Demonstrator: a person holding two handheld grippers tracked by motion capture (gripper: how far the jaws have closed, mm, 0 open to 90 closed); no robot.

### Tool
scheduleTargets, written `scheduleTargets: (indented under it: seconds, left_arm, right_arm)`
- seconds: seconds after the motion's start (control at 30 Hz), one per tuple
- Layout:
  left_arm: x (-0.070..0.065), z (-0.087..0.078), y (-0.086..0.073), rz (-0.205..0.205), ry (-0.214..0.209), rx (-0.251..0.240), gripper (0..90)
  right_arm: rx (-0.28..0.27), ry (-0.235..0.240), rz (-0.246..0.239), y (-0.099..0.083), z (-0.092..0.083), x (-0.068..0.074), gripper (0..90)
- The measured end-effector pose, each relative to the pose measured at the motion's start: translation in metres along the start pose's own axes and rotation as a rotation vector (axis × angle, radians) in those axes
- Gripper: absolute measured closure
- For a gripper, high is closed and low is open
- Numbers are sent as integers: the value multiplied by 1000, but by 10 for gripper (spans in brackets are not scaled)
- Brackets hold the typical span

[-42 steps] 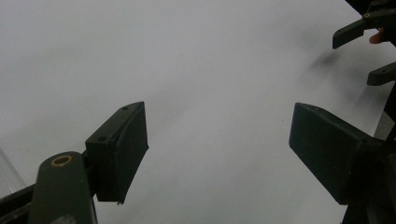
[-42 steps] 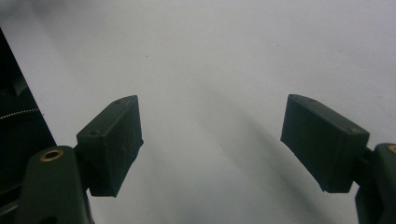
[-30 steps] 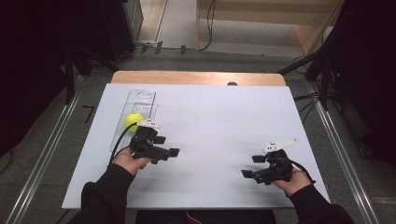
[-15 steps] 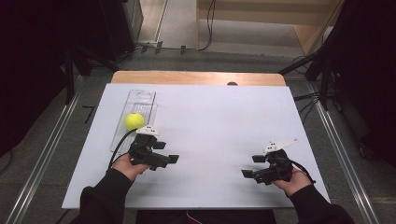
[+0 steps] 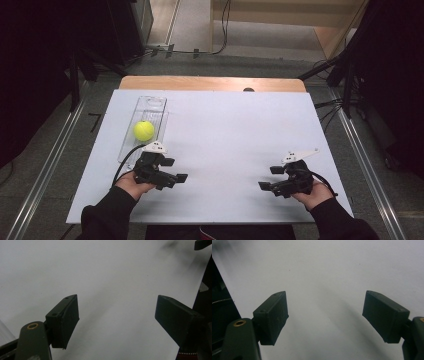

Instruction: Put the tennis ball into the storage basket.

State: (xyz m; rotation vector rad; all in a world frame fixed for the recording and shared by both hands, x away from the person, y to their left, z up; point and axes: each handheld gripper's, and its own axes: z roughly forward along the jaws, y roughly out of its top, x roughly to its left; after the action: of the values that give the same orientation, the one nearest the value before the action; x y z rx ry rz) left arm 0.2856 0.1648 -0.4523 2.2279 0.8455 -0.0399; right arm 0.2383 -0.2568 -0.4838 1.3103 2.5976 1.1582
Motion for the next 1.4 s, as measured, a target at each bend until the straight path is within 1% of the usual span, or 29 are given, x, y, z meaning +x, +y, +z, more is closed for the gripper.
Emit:
scheduleTargets:
  seconds: [0.1, 0.17, 0.37, 0.7, 0.9, 0.97, 1.4]
  left_arm:
    - [1, -1, -2, 13, 2, 12, 204]
    - [0, -1, -4, 7, 4, 6, 204]
    - [1, -3, -8, 0, 13, 14, 204]
    - [2, -8, -15, 12, 14, 10, 204]
    - [2, -12, -19, 14, 19, 7, 204]
    - [3, -13, -20, 8, 19, 5, 204]
    - [4, -15, -21, 5, 25, 6, 204]
  right_arm:
    - [1, 0, 2, 0, 0, 0, 185]
    - [0, -1, 3, 0, 0, 0, 185]
    - [0, -2, 5, 0, -1, 0, 185]
    - [-1, -3, 6, 0, 0, -1, 185]
    - [-1, -4, 5, 0, 0, -1, 185]
    - [0, -3, 4, 0, 0, -1, 185]
    - [-3, -3, 7, 0, 0, -1, 185]
